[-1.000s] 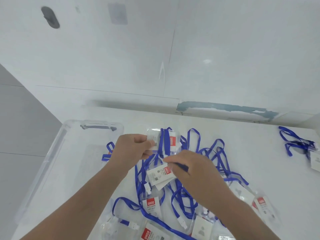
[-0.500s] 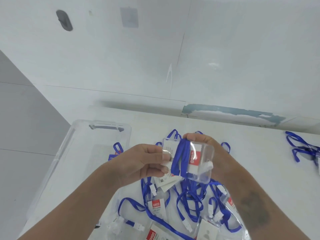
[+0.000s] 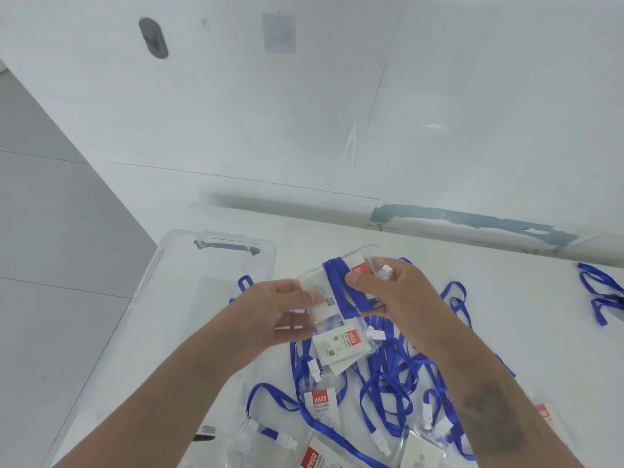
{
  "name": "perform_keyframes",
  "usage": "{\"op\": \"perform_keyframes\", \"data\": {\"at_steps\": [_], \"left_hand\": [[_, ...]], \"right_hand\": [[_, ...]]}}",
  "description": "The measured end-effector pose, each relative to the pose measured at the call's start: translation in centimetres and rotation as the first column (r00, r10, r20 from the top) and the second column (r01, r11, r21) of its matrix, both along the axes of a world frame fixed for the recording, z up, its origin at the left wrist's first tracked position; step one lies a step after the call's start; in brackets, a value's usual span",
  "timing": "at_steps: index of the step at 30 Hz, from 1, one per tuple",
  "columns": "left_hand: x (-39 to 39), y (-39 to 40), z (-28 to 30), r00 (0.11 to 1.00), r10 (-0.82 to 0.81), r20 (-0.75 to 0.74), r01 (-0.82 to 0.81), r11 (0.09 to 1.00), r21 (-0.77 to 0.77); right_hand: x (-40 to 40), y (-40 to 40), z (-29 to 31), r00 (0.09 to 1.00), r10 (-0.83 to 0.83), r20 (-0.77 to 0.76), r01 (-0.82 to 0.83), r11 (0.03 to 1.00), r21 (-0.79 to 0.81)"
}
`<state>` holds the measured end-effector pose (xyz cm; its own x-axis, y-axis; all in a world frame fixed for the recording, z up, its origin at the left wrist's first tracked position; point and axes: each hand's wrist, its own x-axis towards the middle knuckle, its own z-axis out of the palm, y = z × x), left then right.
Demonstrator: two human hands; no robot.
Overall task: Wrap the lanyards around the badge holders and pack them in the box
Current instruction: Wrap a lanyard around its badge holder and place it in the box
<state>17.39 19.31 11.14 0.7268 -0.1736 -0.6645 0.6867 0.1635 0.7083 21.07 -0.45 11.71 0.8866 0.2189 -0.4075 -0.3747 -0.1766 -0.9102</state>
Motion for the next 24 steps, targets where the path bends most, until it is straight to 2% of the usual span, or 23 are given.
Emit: {"op": "perform_keyframes", "data": {"at_steps": [3,5,8,10,12,13,15,18,21,22,24], "left_hand": [[0.3,2.0,0.9,0.975,-0.083,0.208,0.036,0.974,0.222],[0.5,3.0,1.6,0.951,-0.159,0.266,0.065,0.941,0.331],[0.6,4.2,2.0,0.922,-0.295,0.251,0.146,0.865,0.48],[0.5,5.3,2.2,0.911,-0.346,0.222,0.19,0.833,0.519],[0.3,6.6,2.2,0.916,-0.343,0.208,0.195,0.833,0.517],[0.2,7.3,2.2,0.927,-0.308,0.213,0.168,0.851,0.498],[0.0,8.4,2.0,0.957,-0.171,0.236,0.06,0.907,0.417],[-0.1,10.2,1.7,0.966,0.032,0.257,-0.114,0.943,0.312],[0.1,11.7,1.3,0.956,0.159,0.248,-0.223,0.94,0.256],[0.2,12.1,1.0,0.955,0.177,0.237,-0.237,0.938,0.253],[0.4,12.8,0.3,0.964,0.175,0.203,-0.228,0.932,0.282]], "right_hand": [[0.3,0.8,0.8,0.987,0.154,0.044,-0.145,0.977,-0.155],[0.5,1.8,1.5,0.97,0.229,0.081,-0.209,0.956,-0.204],[0.8,3.4,2.2,0.943,0.319,0.095,-0.287,0.924,-0.252],[1.0,4.6,2.3,0.92,0.378,0.098,-0.327,0.884,-0.335],[0.8,6.1,2.3,0.918,0.388,0.088,-0.336,0.874,-0.35],[0.6,6.9,2.2,0.935,0.344,0.087,-0.304,0.903,-0.303],[0.1,8.2,1.7,0.983,0.179,0.046,-0.175,0.981,-0.09],[-1.7,10.5,0.6,0.996,-0.035,-0.081,0.053,0.971,0.234],[-5.2,14.0,-0.7,0.94,-0.164,-0.299,0.289,0.849,0.443],[-6.3,15.5,-1.0,0.889,-0.213,-0.404,0.404,0.78,0.477],[-7.9,18.3,-2.3,0.729,-0.291,-0.62,0.64,0.611,0.466]]}}
